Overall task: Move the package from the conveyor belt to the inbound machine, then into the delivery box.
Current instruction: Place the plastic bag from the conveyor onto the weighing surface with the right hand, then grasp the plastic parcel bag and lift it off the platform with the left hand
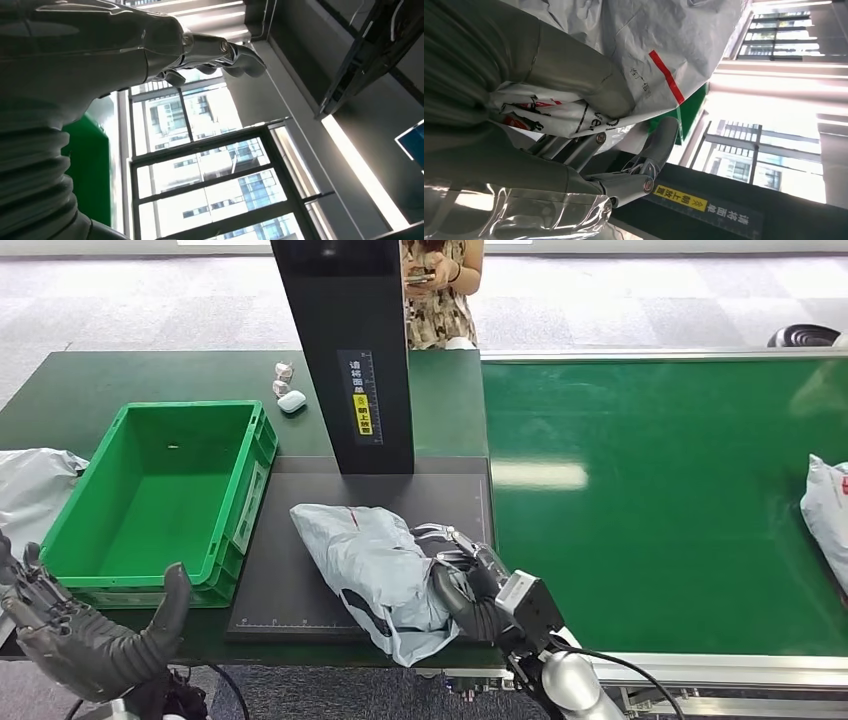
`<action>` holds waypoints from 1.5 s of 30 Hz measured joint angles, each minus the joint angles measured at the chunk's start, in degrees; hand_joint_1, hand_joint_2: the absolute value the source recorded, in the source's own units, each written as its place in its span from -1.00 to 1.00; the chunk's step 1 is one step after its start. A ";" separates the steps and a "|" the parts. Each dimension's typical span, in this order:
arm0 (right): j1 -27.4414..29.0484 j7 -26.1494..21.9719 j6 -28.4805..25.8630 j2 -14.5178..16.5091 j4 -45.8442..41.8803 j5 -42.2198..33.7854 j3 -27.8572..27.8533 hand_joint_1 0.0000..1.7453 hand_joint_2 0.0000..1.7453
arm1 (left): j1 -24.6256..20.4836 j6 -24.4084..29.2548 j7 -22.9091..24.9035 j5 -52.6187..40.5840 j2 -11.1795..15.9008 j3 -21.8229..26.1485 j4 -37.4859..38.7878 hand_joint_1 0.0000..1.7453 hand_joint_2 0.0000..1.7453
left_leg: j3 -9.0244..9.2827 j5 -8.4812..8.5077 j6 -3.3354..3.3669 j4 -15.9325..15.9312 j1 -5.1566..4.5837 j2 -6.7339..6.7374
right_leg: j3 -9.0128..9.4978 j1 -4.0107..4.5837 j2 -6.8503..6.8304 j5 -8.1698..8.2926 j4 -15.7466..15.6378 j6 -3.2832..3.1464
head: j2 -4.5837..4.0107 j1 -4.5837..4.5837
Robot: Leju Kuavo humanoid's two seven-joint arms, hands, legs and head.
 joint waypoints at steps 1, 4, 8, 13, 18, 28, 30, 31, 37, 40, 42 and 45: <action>-0.68 0.30 -0.59 0.10 0.95 0.35 0.39 1.00 1.00 | 0.05 0.00 -0.02 -0.03 -0.21 0.27 -0.25 -1.00 1.00 | 0.01 0.00 0.00 0.00 0.00 0.00 | 0.00 0.00 0.00 0.00 0.00 0.00 | 0.00 -0.01; -2.58 1.79 -3.65 0.54 3.73 2.29 1.33 1.00 1.00 | 0.06 0.00 0.09 0.18 -0.56 0.78 -0.42 -1.00 1.00 | 0.02 0.01 -0.02 0.00 0.01 0.00 | 0.00 0.01 0.00 0.01 0.00 -0.01 | 0.00 0.00; -4.49 4.87 -10.58 0.81 6.48 7.19 2.19 -0.99 1.00 | 0.07 0.00 1.82 -0.28 -0.64 0.84 -0.42 -1.00 1.00 | 0.02 0.02 -0.03 0.00 0.01 0.00 | -0.01 0.01 0.02 0.01 0.00 -0.01 | 0.00 -0.01; -5.35 9.47 -13.06 0.83 9.15 12.22 2.78 -1.00 1.00 | 0.56 0.00 5.30 -2.53 -0.39 0.65 -0.42 -1.00 1.00 | 0.02 0.02 -0.03 0.00 0.01 -0.01 | -0.02 0.02 0.01 0.00 0.00 -0.01 | 0.00 -0.01; -3.13 7.78 -7.22 0.66 8.32 7.59 1.79 -1.00 1.00 | 1.94 0.00 7.46 -3.75 0.35 0.09 -0.71 -1.00 1.00 | 0.01 0.00 -0.03 0.01 0.01 -0.01 | -0.07 0.01 0.02 -0.01 -0.01 -0.01 | 0.00 -0.01; 9.96 0.14 3.17 0.85 -6.26 -11.11 -8.40 -1.00 1.00 | 2.57 -6.42 13.27 -4.62 2.59 -3.21 -1.29 -1.00 1.00 | -0.04 -0.07 -0.02 0.01 0.00 -0.02 | -0.11 0.01 0.00 -0.06 -0.04 -0.05 | 0.00 0.00; 11.71 -0.83 4.06 1.42 -8.84 -11.29 -10.45 -1.00 1.00 | 1.92 -10.14 14.18 -4.75 3.32 -4.51 -1.09 -1.00 1.00 | -0.04 -0.07 -0.03 0.00 0.00 0.00 | -0.11 0.01 0.02 -0.05 -0.04 -0.06 | 0.00 -0.01; 12.29 -1.00 4.70 1.75 -9.86 -10.78 -11.33 -1.00 1.00 | 1.46 -11.35 14.39 -5.27 3.60 -5.13 -0.95 -1.00 1.00 | -0.03 -0.07 -0.03 0.00 0.01 0.03 | -0.11 0.01 0.04 -0.04 -0.03 -0.07 | 0.00 0.00; 13.78 -0.26 7.91 3.78 -12.71 -7.50 -14.26 -1.00 1.00 | -1.81 -21.08 21.44 -16.82 5.44 -7.98 -0.56 -1.00 1.00 | 0.00 -0.03 -0.05 0.00 0.01 0.05 | -0.10 0.02 0.04 -0.03 -0.03 -0.09 | 0.00 -0.02; 13.79 -0.24 8.35 4.54 -13.13 -7.09 -15.53 -1.00 1.00 | -3.44 -27.67 24.57 -23.83 6.67 -10.07 0.44 -1.00 1.00 | 0.00 -0.02 -0.05 0.00 0.01 0.06 | -0.10 0.02 0.07 -0.02 -0.02 -0.10 | 0.00 -0.01; 13.74 -0.15 8.36 4.80 -13.21 -6.55 -16.06 -1.00 1.00 | -4.63 -30.08 24.85 -25.66 7.29 -11.39 1.49 -1.00 1.00 | 0.00 -0.02 -0.05 0.01 0.01 0.06 | -0.10 0.02 0.08 -0.02 -0.02 -0.10 | 0.00 -0.01; 13.68 -0.01 8.22 4.99 -13.23 -5.84 -16.34 -1.00 1.00 | -6.63 -33.49 24.92 -26.81 8.27 -13.23 3.49 -1.00 1.00 | 0.00 -0.02 -0.04 0.01 0.00 0.05 | -0.10 0.02 0.07 -0.02 -0.02 -0.10 | 0.00 -0.01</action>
